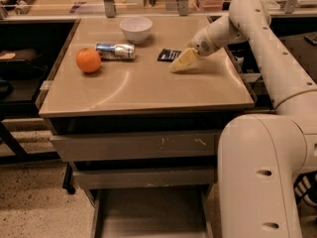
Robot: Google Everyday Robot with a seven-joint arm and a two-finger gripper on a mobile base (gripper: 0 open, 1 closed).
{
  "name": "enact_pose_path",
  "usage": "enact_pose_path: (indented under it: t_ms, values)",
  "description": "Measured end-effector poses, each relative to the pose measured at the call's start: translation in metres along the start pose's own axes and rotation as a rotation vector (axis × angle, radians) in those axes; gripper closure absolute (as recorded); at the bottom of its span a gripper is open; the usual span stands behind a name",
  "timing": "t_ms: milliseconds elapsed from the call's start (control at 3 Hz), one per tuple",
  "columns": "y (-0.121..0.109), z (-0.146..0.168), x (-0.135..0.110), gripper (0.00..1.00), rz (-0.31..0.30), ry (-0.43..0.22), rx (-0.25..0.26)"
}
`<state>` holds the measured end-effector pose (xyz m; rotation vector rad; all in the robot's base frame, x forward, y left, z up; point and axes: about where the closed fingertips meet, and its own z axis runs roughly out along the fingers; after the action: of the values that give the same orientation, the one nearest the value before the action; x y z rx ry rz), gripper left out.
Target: Place rxbar blueberry into bottom drawer
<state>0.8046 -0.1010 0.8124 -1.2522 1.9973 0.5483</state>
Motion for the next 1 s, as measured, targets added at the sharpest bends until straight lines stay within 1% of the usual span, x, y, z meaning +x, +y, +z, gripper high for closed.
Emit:
enact_pose_path:
  t_ms: [333,1000]
  values:
    - [0.0,0.0,0.0,0.42,0.0,0.0,0.0]
    - [0.0,0.0002,0.0,0.9,0.0,0.0,0.0]
